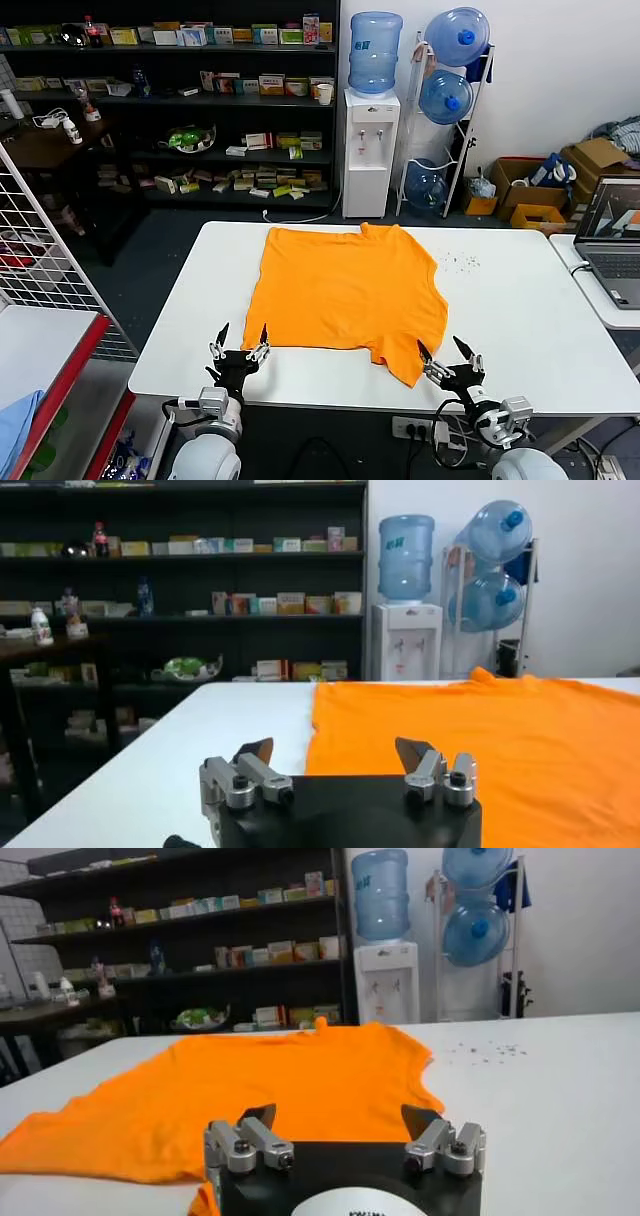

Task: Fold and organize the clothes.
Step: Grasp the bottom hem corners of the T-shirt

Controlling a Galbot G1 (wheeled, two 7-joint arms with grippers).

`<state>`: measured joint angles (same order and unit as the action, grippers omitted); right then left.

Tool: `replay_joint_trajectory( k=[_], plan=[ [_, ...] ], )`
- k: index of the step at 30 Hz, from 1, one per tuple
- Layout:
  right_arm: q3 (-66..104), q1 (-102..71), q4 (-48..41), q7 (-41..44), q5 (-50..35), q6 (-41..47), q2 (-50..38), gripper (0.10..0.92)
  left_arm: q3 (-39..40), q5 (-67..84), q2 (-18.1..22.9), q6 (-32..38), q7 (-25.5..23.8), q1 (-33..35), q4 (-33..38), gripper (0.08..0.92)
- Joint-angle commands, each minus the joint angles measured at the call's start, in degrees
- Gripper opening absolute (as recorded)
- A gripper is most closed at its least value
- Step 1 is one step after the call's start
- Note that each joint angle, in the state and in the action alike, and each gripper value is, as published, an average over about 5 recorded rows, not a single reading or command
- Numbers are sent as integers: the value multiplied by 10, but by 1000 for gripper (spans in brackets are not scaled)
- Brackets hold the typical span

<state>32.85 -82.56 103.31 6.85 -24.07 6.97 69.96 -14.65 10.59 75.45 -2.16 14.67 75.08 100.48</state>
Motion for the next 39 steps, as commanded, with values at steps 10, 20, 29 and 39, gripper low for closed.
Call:
replay_joint_trajectory(
  k=[10, 20, 29, 39],
  plan=[
    [-18, 18, -42, -15, -19, 74, -5, 823, 8, 48, -16, -129, -9, -29, -22, 823],
    [-53, 57, -69, -16, -29, 85, 7, 823, 4, 71, -19, -133, 7, -47, -50, 823],
    [-69, 76, -80, -22, -27, 92, 25, 802, -1, 77, -17, -133, 7, -53, -69, 785],
    [-67, 67, -70, -30, -31, 90, 29, 532, -1, 75, -20, -134, -4, -41, -58, 498]
  ],
)
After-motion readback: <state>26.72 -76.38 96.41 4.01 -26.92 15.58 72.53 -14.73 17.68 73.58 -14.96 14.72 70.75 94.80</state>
